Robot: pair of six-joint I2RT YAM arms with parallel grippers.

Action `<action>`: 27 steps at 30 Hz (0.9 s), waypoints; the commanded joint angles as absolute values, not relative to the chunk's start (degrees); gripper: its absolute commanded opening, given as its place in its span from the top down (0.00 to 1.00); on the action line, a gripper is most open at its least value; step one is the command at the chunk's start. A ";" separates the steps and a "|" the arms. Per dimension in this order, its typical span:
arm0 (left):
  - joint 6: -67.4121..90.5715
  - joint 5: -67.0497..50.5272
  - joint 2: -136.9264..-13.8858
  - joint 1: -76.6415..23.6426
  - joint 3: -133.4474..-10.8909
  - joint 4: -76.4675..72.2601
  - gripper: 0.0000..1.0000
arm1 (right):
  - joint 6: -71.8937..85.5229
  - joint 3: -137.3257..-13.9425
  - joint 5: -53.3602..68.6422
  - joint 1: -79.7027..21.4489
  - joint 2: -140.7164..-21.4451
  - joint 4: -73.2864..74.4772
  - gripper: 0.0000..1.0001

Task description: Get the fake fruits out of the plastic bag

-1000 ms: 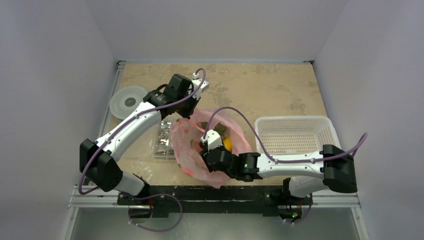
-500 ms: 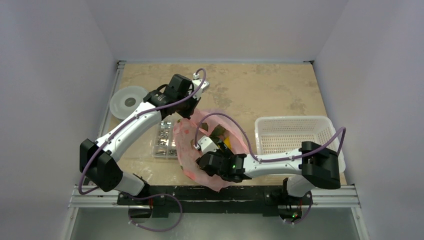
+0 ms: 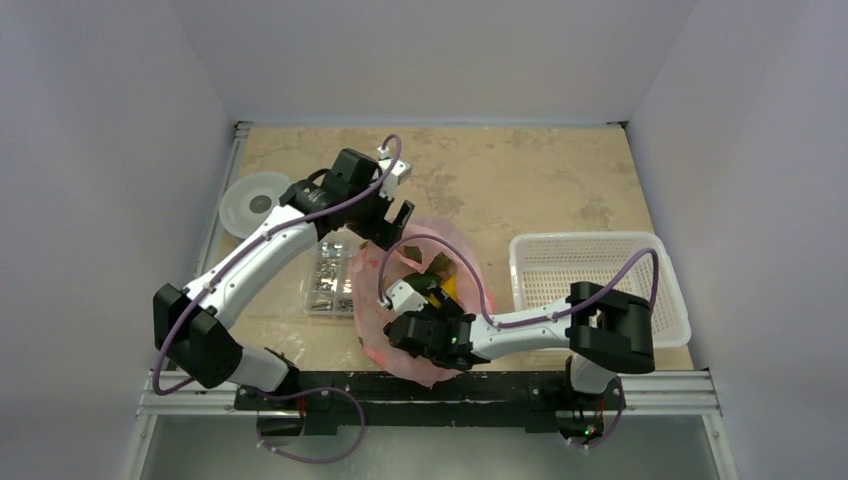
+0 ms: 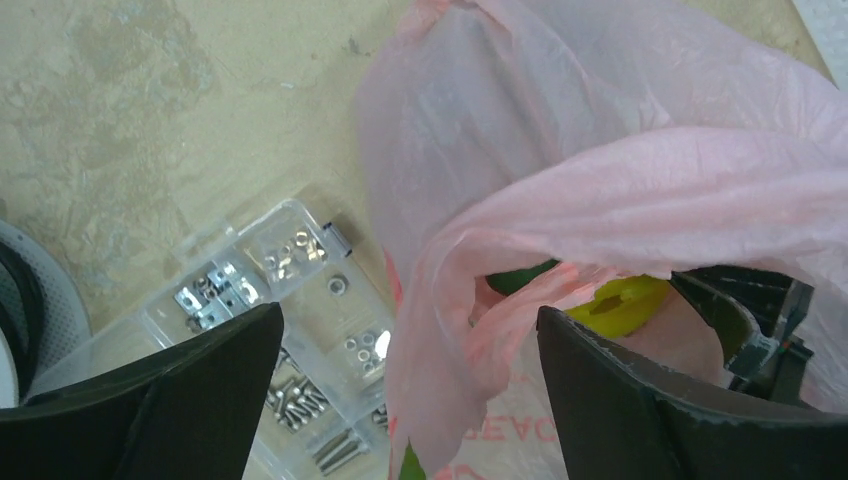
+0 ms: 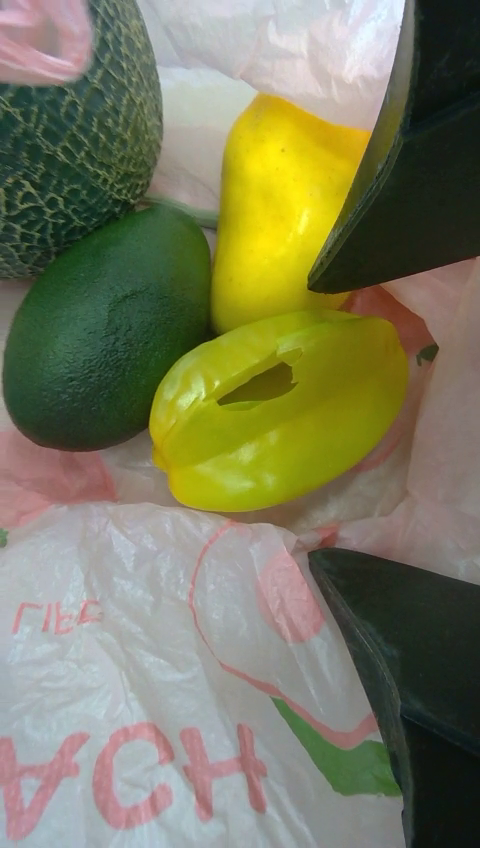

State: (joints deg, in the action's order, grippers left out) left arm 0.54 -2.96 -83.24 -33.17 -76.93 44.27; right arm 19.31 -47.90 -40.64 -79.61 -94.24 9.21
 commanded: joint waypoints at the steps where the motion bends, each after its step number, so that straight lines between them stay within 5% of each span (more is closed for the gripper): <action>1: 7.25 -6.68 -76.68 -29.89 -79.10 51.11 0.00 | 16.74 -49.13 -45.11 -79.84 -92.69 3.86 0.01; 12: 10.31 -9.64 -49.72 -27.42 -61.49 52.00 0.08 | 15.43 -47.15 -42.38 -78.42 -92.45 -3.85 0.04; 18: 9.91 -10.97 -53.01 -27.36 -56.13 49.58 0.10 | 13.67 -48.18 -42.25 -77.99 -93.32 -3.46 0.26; 21: 9.16 -12.55 -53.15 -27.38 -52.39 46.73 0.13 | 12.10 -47.78 -41.10 -77.69 -94.01 -3.87 0.25; 27: 9.30 -9.47 -54.83 -27.24 -50.31 45.63 0.38 | 11.23 -47.18 -41.58 -77.64 -95.61 -3.78 0.19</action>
State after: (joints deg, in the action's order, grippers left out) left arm 9.45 -10.46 -54.50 -27.44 -49.56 48.90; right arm 12.75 -47.62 -40.99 -77.93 -94.63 -1.37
